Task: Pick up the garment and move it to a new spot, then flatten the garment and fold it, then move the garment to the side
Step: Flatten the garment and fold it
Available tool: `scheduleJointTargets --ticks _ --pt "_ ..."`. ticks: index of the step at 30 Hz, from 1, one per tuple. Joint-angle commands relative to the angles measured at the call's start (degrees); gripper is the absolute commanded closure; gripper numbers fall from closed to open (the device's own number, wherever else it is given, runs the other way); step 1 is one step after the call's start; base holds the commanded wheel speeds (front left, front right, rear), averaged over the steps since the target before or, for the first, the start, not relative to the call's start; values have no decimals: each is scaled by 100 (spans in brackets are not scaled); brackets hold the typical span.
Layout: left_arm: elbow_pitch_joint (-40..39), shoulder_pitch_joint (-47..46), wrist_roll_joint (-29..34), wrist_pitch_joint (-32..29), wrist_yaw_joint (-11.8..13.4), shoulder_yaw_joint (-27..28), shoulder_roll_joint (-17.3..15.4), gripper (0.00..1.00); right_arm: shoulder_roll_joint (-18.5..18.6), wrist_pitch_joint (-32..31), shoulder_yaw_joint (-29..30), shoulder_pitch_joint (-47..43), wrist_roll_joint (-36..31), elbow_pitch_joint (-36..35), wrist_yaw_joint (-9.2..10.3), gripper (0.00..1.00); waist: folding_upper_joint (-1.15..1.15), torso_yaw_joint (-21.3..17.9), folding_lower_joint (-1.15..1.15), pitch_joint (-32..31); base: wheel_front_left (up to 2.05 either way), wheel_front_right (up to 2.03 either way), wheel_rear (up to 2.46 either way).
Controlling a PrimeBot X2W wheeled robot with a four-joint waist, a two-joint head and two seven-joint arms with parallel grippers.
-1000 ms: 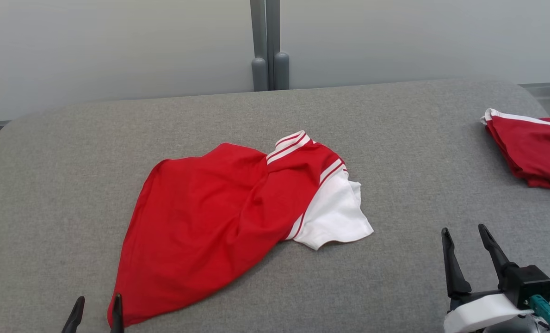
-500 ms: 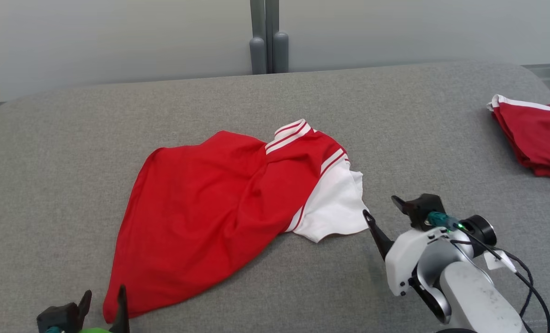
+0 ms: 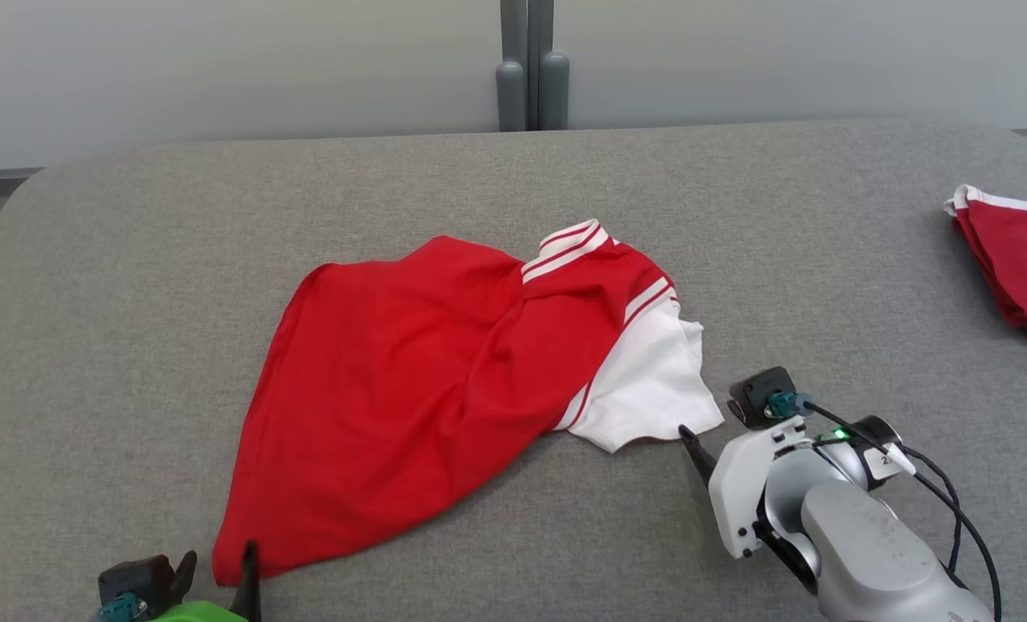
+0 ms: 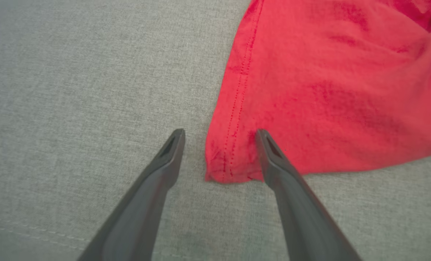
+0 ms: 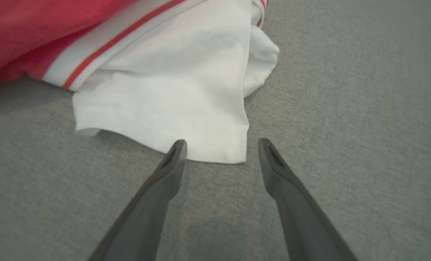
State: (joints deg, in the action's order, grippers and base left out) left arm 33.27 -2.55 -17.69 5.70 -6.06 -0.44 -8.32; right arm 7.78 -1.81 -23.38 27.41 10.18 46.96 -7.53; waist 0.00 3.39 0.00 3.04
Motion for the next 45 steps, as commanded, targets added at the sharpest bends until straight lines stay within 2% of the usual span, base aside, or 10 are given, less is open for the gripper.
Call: scheduleJointTargets --ticks 1,8,18,35,36,38,39,40,41,45 --pt "59 -99 -7 22 -23 -30 -49 0 15 82 -25 74 56 171 9 0 0 30 0 -18 0 0 0" --pt "321 -282 -53 101 -65 -153 -112 0 -110 419 -134 317 323 977 9 0 0 80 0 -15 0 0 0" --pt "408 -410 -112 180 -89 -239 -158 0 -132 666 -398 765 657 1437 9 0 0 54 0 42 0 0 0" --pt "689 -517 -312 -463 -88 -449 -135 0 -343 768 -835 1081 1036 2107 6 0 0 139 0 234 0 0 0" --pt "676 -476 -357 -538 -100 -477 -117 0 -348 765 -875 1068 1076 2111 5 12 0 133 0 231 0 0 0" --pt "626 -406 -447 -691 -114 -544 -89 0 -355 753 -978 1052 1162 2093 5 59 0 119 0 233 0 0 0" --pt "590 -362 -482 -777 -125 -601 -90 50 -356 761 -1029 1051 1205 2079 5 59 0 112 0 232 0 0 0" --pt "543 -322 -524 -844 -135 -663 -86 79 -358 756 -1089 1038 1247 2057 5 100 0 105 0 231 0 0 0" --pt "469 -218 -585 -1055 -154 -825 -125 100 -346 708 -1225 976 1382 1972 9 100 0 92 0 219 0 0 0" --pt "-4 -47 -1144 -1401 -154 -1090 -149 100 -135 717 -1387 949 1913 1529 9 100 0 84 0 190 0 0 0"
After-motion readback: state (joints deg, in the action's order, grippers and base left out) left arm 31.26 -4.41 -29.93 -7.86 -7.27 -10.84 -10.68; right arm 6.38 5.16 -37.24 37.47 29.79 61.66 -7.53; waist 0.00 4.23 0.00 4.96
